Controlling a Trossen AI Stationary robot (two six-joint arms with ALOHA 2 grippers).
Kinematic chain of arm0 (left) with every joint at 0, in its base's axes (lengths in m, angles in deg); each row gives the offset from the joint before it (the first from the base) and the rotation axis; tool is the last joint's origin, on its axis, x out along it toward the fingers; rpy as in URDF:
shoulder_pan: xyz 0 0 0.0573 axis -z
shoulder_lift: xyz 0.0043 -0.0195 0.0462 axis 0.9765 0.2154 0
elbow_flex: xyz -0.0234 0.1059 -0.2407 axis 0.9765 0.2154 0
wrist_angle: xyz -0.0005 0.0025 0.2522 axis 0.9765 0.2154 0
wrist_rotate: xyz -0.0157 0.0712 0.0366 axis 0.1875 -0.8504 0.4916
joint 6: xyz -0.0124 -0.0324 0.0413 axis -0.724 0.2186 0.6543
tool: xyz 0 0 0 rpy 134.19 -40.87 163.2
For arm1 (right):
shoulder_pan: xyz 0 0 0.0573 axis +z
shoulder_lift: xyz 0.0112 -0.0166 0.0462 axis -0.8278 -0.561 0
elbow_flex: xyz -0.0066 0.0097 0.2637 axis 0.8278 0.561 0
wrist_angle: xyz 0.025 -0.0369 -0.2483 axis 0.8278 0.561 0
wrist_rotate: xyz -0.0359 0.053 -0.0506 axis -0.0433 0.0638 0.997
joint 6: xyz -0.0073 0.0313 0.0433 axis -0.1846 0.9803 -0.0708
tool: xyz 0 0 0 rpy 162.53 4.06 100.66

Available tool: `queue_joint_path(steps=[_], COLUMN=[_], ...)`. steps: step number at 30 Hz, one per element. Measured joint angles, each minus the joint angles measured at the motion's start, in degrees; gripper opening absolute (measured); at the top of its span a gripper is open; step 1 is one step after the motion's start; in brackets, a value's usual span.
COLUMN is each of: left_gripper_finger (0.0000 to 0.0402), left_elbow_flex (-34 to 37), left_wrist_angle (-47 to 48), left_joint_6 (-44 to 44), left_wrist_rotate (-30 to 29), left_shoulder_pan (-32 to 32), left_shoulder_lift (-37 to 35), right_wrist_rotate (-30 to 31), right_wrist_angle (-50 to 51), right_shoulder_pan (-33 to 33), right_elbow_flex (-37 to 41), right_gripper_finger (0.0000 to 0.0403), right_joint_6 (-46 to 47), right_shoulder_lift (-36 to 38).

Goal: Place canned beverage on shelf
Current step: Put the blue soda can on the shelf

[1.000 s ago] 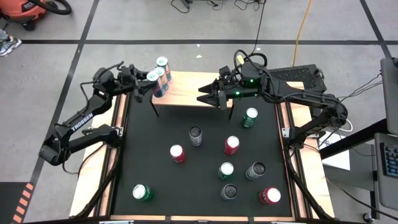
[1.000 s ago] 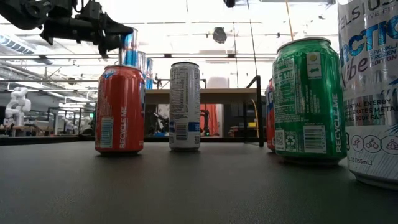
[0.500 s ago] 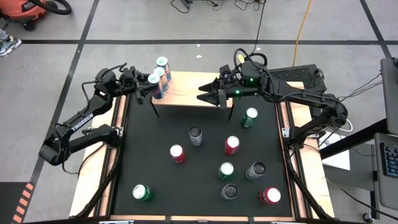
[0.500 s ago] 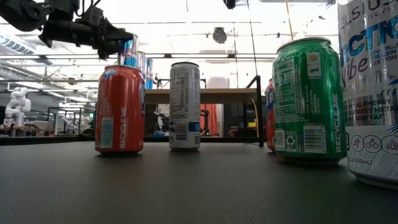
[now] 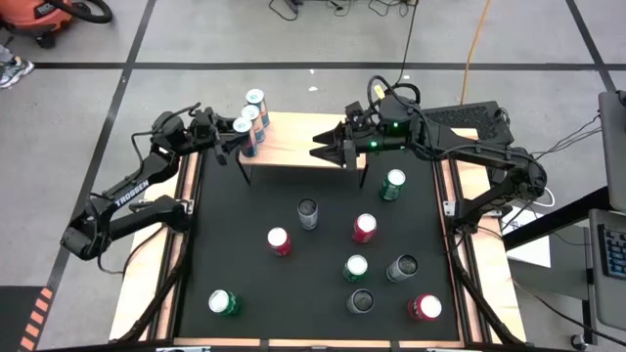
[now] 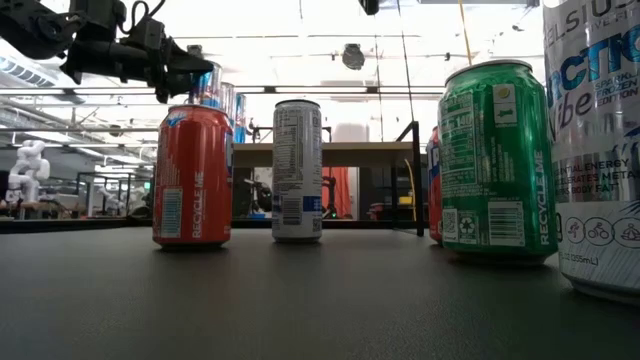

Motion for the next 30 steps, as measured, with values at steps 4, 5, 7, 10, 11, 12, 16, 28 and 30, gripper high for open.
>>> queue_joint_path(steps=[4,5,7,10,11,12,16,28,30], left_gripper_finger=[0.0237,0.0237,0.0237,0.0237,0.0237,0.0237,0.0237,0.0237,0.0237], left_elbow_flex=[0.0,0.0,0.0,0.0,0.0,0.0,0.0,-0.2,-0.2], left_wrist_angle=[0.2,0.2,0.7,0.7,0.7,0.7,0.6,3.9,3.6], left_joint_6=[0.3,0.2,0.3,1.2,1.3,1.4,1.4,2.8,2.8], left_wrist_rotate=[0.0,0.0,0.0,0.0,-0.3,-0.7,-1.1,-1.3,-1.3], left_shoulder_pan=[0.0,0.0,0.4,0.8,1.1,1.2,1.5,1.5,1.5], left_shoulder_lift=[0.2,0.5,0.9,1.2,1.2,1.2,1.2,1.2,1.2], right_wrist_rotate=[0.0,0.0,0.0,0.0,0.0,0.0,0.0,0.0,0.0], right_wrist_angle=[0.0,0.0,-0.1,-0.1,-0.1,-0.2,-0.2,-0.2,-0.2], right_shoulder_pan=[-0.5,-0.6,-0.8,-0.8,-0.8,-0.8,-0.8,-0.8,-0.8], right_elbow_flex=[0.0,0.0,0.0,0.0,0.0,0.0,0.0,0.0,0.0], right_gripper_finger=[0.0341,0.0341,0.0341,0.0341,0.0341,0.0341,0.0341,0.0341,0.0341], right_joint_6=[0.0,0.0,0.0,0.0,0.0,0.0,0.0,0.0,0.1], right_shoulder_lift=[0.0,0.0,0.0,0.0,0.0,0.0,0.0,0.0,0.0])
